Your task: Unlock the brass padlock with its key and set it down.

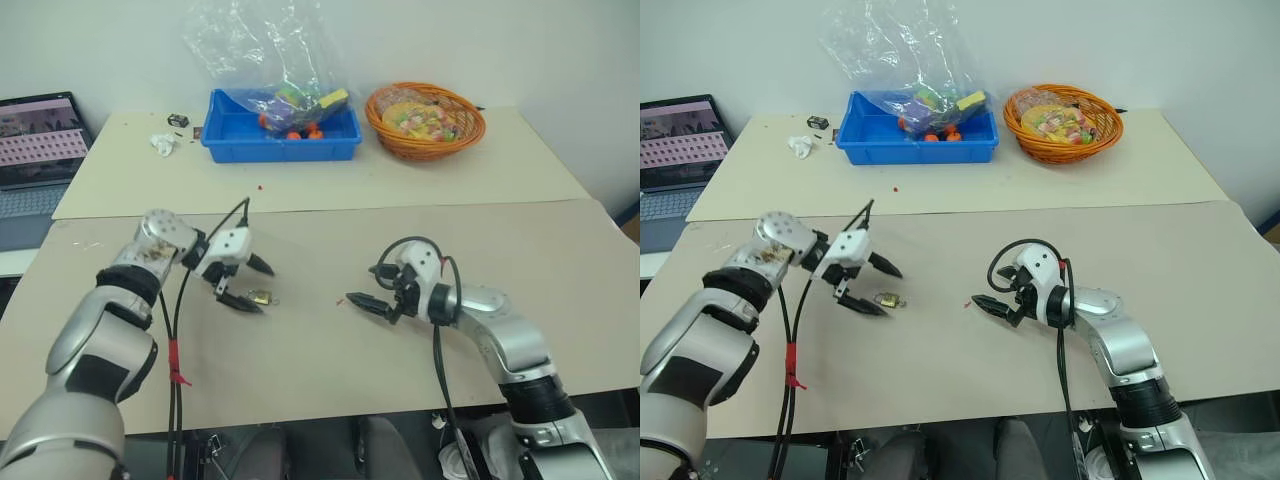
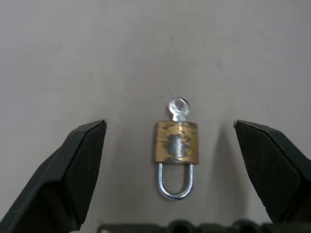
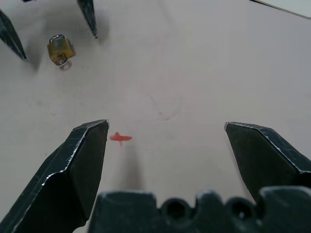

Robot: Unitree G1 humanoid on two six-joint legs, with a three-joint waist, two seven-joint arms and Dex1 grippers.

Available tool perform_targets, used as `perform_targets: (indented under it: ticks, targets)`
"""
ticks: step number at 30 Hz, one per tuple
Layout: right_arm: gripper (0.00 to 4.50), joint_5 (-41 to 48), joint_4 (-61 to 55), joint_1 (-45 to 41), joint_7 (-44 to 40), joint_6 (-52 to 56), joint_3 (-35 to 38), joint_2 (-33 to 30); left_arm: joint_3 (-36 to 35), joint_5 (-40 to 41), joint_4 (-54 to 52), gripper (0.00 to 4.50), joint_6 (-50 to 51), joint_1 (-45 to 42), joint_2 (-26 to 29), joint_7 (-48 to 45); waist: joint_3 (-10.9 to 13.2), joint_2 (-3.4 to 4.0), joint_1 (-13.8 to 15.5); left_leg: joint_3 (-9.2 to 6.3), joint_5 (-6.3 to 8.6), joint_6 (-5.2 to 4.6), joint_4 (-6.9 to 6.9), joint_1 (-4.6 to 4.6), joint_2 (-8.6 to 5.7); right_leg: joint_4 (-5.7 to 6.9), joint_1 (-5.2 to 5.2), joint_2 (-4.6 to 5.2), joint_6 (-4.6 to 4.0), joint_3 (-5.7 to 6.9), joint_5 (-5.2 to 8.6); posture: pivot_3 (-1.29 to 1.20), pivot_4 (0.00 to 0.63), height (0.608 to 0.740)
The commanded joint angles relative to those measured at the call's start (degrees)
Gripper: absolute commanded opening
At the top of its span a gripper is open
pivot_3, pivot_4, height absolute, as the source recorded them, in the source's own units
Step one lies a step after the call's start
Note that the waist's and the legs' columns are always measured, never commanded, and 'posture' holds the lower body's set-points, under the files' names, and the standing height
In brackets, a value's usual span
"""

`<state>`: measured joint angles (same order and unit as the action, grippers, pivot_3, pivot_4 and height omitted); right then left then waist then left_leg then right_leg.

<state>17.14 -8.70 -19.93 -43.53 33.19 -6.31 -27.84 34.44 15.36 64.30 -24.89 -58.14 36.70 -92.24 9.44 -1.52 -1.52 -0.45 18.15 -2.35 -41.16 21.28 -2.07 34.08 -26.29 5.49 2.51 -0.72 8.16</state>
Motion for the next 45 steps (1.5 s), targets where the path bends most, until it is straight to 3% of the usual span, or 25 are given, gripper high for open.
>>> perform_targets:
  ticks: [1, 13, 16, 24, 31, 37, 41, 45]
  targets:
    - [4.50, 1.16, -3.27, -0.09, 0.63, 1.06, 1.69, -0.61, -1.23, -1.48, 1.52, 4.47, -2.13, -0.33, -0.08, -0.26, 0.00, 0.00, 0.32, 0.00, 0.00, -0.01, -0.02, 0.00, 0.01, 0.00, 0.01, -0.01, 0.00, 0.00, 0.00, 0.00, 0.150, 0.728]
    - [4.50, 3.09, -5.82, -0.21, 1.56, 2.56, 3.87, -0.89, -2.76, -7.49, 5.94, 4.47, 4.10, -0.32, -2.98, -0.26, -0.02, 0.03, 0.68, 0.01, 0.07, -0.12, -0.22, -0.14, 0.01, 0.06, 0.24, -0.03, 0.02, 0.00, 0.01, 0.00, 0.150, 0.728]
    - [4.50, 3.43, -6.45, 0.14, 1.90, 2.72, 4.12, -0.91, -2.49, -7.26, 5.59, 3.78, 7.03, -0.59, -3.32, -0.26, -0.02, 0.02, 0.71, 0.01, 0.08, -0.14, -0.42, -0.13, 0.01, 0.05, 0.25, -0.03, 0.03, -0.01, 0.01, 0.00, 0.150, 0.728]
    - [4.50, 3.35, -7.18, 0.02, 3.27, 3.08, 4.51, -0.65, -1.79, -7.83, 5.02, 0.88, 9.44, -1.12, -2.95, -0.26, -0.02, 0.03, 0.43, 0.04, 0.10, -0.17, -0.50, -0.14, 0.04, 0.11, 0.24, -0.07, 0.03, -0.06, 0.01, 0.00, 0.150, 0.728]
    - [4.50, 2.69, -6.00, -1.09, 4.04, 2.53, 4.22, -0.53, -5.14, -8.74, 3.62, 0.83, 6.99, -1.08, -3.05, 0.40, -0.02, 0.03, 0.42, 0.04, 0.10, -0.17, -0.50, -0.14, 0.05, 0.09, 0.24, -0.07, 0.02, -0.06, 0.00, 0.00, 0.150, 0.728]
    - [4.50, 2.26, -5.60, -2.29, 4.44, 2.50, 3.51, -0.51, -12.68, -12.96, -9.27, 0.83, -2.99, 2.98, -5.88, 20.21, -0.02, 0.02, 1.08, 0.03, 0.09, -0.16, -0.50, -0.13, 0.10, 0.06, 0.22, 0.01, 0.02, -0.06, 0.00, 0.00, 0.150, 0.728]
    - [4.50, 2.39, -5.81, -2.90, 3.66, 2.80, 3.01, -1.13, -16.44, -24.62, -37.54, 0.83, -6.67, 17.01, -4.33, 39.67, -0.02, 0.03, 1.03, 0.02, 0.10, -0.15, -0.47, -0.04, 0.13, 0.10, 0.14, 0.06, 0.10, -0.12, -0.07, 0.00, 0.150, 0.728]
    - [4.50, 2.53, -4.93, -4.28, 3.86, 3.88, 2.86, -1.19, -20.67, -45.39, -58.65, 0.83, -6.24, 32.05, -3.27, 59.77, -0.03, 0.06, 0.70, 0.06, 0.07, -0.08, -0.36, 0.09, 0.10, 0.02, -0.03, 0.08, 0.15, -0.20, -0.13, 0.00, 0.150, 0.728]
